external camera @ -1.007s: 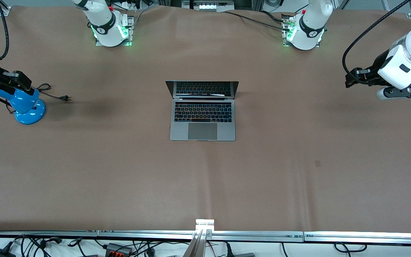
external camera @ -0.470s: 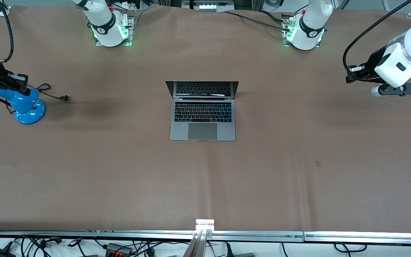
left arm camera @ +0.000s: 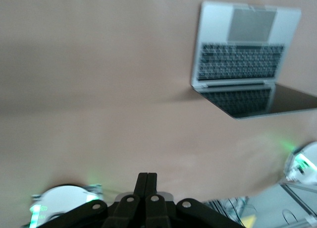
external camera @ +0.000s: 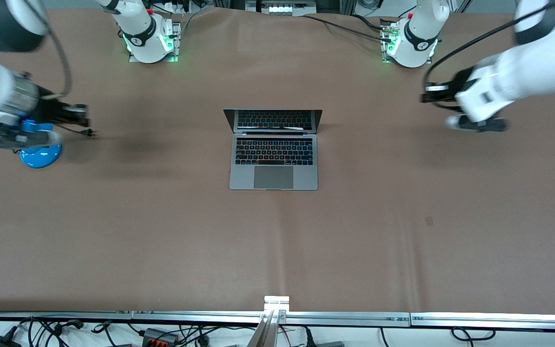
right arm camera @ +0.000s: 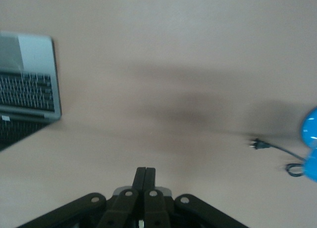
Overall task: Close laptop with both arms from behind
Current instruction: 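Move both grippers toward the laptop screen's back edge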
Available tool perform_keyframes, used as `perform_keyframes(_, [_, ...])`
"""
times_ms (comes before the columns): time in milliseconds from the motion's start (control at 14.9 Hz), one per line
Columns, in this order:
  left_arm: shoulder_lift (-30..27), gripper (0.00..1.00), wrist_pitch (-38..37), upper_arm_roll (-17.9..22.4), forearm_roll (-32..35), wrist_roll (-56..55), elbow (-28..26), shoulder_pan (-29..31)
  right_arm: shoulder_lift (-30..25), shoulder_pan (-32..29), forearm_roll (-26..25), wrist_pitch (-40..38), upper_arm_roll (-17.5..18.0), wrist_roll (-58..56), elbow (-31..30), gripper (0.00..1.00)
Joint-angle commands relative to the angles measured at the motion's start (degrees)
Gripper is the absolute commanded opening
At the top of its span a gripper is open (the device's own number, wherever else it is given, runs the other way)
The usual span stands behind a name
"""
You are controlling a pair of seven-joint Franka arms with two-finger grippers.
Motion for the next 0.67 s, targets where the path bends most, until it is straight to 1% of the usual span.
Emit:
perform_keyframes(0, [-0.89, 0.00, 4.00, -6.64, -2.72, 0.04, -6.54, 0.28, -0.34, 4.41, 5.89, -0.55, -0.27, -0.20, -4.92, 0.00])
perform_keyframes(67, [-1.07, 0.00, 7.57, -9.01, -4.12, -0.05, -8.91, 0.37, -0.52, 4.51, 11.07, -0.11, -0.27, -0.29, -7.55, 0.00])
perform_keyframes(134, [-2.20, 0.00, 11.79, -10.34, -6.22, 0.47, -12.15, 0.54, -0.61, 4.77, 15.29, 0.85, -0.27, -0.47, -9.84, 0.00])
perform_keyframes(201, [-2.38, 0.00, 13.22, -10.88, -8.76, 0.65, -14.01, 0.28, -0.78, 5.81, 17.77, 1.56, -0.19, -0.56, -11.17, 0.00])
perform_keyframes(336, [-2.47, 0.00, 17.17, -15.17, -9.58, 0.65, -16.74, 0.80, -0.61, 10.63, 20.95, 2.53, -0.19, -0.47, -12.14, 0.00])
perform_keyframes(470, [-2.74, 0.00, 22.00, -18.51, -9.84, 0.13, -19.90, 0.63, -1.13, 16.60, 21.66, 6.29, -0.27, -0.29, -14.86, 0.00])
perform_keyframes(604, [-2.74, 0.00, 26.66, -20.98, -11.41, 0.13, -22.46, 0.37, -1.58, 20.14, 23.67, 9.81, -0.19, -0.29, -18.11, 0.00])
